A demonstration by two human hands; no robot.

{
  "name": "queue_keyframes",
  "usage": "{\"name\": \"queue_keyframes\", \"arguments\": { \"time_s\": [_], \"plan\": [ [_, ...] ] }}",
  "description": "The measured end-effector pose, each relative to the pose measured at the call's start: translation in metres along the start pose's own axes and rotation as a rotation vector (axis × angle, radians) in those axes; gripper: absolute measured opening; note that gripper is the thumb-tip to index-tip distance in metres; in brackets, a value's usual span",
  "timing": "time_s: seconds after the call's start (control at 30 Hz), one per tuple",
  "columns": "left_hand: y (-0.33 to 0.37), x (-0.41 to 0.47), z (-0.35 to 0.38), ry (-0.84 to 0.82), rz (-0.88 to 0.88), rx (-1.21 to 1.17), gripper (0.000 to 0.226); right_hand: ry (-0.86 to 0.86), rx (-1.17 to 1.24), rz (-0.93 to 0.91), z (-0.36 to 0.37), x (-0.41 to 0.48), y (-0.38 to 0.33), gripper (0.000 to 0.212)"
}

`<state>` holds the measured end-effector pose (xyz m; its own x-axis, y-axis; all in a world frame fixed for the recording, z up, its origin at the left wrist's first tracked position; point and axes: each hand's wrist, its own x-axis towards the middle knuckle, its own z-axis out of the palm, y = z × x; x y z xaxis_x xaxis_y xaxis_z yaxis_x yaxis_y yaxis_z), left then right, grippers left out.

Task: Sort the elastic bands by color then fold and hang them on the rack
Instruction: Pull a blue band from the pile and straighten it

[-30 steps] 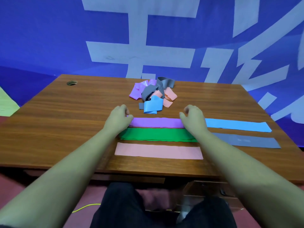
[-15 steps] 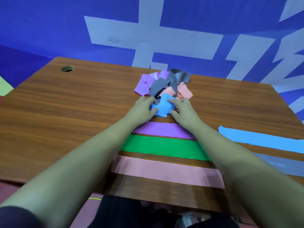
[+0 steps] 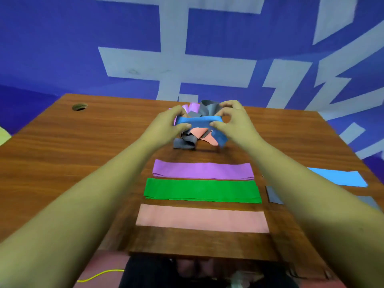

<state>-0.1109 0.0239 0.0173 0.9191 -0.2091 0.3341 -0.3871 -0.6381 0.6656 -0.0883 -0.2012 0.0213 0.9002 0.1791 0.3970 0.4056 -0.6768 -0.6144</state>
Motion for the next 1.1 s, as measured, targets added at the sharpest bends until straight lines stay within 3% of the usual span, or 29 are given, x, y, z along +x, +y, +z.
{"name": "queue_keyframes", "arguments": {
  "time_s": [0.17, 0.43, 0.57, 0.63, 0.7, 0.83, 1.0, 1.1],
  "plan": [
    [0.048, -0.01, -0.035, 0.009, 0.0, -0.038, 0.019, -0.036, 0.14, 0.063, -0.055, -0.014, -0.046, 0.015],
    [0.071, -0.055, -0.062, -0.168, -0.049, -0.069, 0.022, -0.395, 0.012, 0.131, -0.119, -0.058, -0.068, 0.037],
    [0.072, -0.073, -0.059, -0.226, -0.112, -0.234, 0.014, -0.69, 0.069, 0.226, -0.127, -0.081, -0.057, 0.019],
    [0.071, -0.081, -0.058, -0.258, -0.15, -0.251, 0.012, -0.787, -0.007, 0.277, -0.132, -0.093, -0.053, 0.011],
    [0.07, -0.088, -0.055, -0.254, -0.171, -0.232, 0.012, -0.835, -0.114, 0.308, -0.138, -0.101, -0.05, 0.016],
    [0.068, -0.097, -0.051, -0.189, -0.226, -0.302, 0.011, -0.784, -0.147, 0.38, -0.15, -0.115, -0.041, 0.019],
    [0.054, -0.101, -0.046, -0.147, -0.326, -0.43, 0.004, -0.538, 0.356, 0.557, -0.154, -0.137, -0.01, 0.003],
    [0.043, -0.102, -0.036, -0.174, -0.42, -0.51, 0.008, -0.423, 0.598, 0.678, -0.153, -0.151, 0.011, 0.018]
  ]
}}
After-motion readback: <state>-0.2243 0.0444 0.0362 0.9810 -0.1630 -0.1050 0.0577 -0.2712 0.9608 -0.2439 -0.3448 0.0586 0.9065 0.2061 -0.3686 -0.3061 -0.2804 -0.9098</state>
